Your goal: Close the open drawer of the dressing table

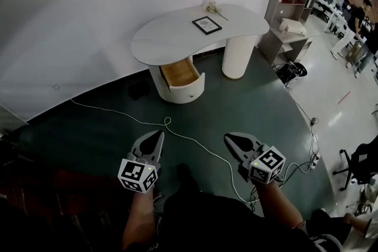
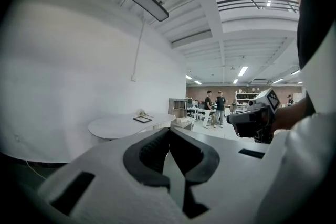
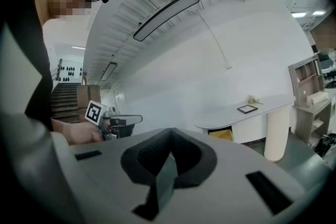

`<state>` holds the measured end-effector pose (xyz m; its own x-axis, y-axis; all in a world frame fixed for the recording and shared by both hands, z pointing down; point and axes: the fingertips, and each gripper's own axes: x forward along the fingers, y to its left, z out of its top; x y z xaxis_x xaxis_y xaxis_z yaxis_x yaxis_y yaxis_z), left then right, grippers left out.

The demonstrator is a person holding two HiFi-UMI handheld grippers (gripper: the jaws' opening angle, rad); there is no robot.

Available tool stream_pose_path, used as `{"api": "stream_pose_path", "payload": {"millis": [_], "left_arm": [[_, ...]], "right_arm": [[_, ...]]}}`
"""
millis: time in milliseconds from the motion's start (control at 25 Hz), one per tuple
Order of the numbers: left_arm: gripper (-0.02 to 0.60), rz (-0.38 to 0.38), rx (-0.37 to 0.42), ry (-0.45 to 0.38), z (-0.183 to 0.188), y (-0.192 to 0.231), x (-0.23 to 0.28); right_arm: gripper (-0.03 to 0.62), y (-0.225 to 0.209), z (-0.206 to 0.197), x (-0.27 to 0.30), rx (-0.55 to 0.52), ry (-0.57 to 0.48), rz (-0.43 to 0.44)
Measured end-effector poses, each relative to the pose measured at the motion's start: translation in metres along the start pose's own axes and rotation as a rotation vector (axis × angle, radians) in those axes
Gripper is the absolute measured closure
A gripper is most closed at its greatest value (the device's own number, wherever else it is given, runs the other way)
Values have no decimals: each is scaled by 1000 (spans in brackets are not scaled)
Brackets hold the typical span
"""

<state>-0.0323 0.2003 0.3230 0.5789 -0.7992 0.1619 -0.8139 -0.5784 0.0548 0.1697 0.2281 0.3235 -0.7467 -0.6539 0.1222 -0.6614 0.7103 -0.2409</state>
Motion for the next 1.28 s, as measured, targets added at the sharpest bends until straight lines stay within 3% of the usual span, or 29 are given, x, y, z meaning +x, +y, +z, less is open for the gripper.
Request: {"api": "stream_pose_path", "payload": {"millis": [320,600,920,1280], "left_arm": [[574,-50,-57,22,-10,88,72],[574,-120,-60,38,-8,144,111],[575,-87,-132,82,-31,184,126],[574,-18,-195,150,-52,215,183]], "right_arm": [[588,-47,20,112,-20,66,-8],[588,-53,26,193,-41,111,-3],[588,-80,4,227,25,175,-15],[588,-154,-24,282,77,227,23]]}}
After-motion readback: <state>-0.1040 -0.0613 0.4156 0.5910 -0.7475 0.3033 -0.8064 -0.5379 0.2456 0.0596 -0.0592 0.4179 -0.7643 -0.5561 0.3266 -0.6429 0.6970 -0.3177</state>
